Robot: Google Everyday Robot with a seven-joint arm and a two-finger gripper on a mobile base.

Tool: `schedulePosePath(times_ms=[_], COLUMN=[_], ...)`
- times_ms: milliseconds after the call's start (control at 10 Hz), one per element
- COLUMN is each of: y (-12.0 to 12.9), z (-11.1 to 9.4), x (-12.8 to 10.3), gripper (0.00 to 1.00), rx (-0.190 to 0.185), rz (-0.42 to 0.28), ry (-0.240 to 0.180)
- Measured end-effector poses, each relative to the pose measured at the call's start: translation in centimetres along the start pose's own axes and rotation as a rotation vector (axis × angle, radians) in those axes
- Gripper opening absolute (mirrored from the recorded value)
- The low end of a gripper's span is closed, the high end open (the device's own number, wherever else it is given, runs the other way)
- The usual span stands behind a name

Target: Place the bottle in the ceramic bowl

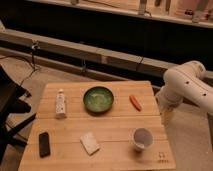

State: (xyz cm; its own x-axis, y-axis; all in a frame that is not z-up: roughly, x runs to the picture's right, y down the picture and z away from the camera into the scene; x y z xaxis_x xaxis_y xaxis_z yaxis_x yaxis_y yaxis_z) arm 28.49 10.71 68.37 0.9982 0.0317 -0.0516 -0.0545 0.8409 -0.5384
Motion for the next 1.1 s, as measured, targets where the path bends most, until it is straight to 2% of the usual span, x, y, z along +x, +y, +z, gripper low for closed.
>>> schedulePosePath(times_ms=[900,1100], y=[0.0,-0.2], z=[0.0,0.0], x=[-0.1,-1.7], gripper=[0.8,0.8], rx=[-0.001,-0.008], rz=[-0.001,-0.005], ry=[-0.001,-0.006])
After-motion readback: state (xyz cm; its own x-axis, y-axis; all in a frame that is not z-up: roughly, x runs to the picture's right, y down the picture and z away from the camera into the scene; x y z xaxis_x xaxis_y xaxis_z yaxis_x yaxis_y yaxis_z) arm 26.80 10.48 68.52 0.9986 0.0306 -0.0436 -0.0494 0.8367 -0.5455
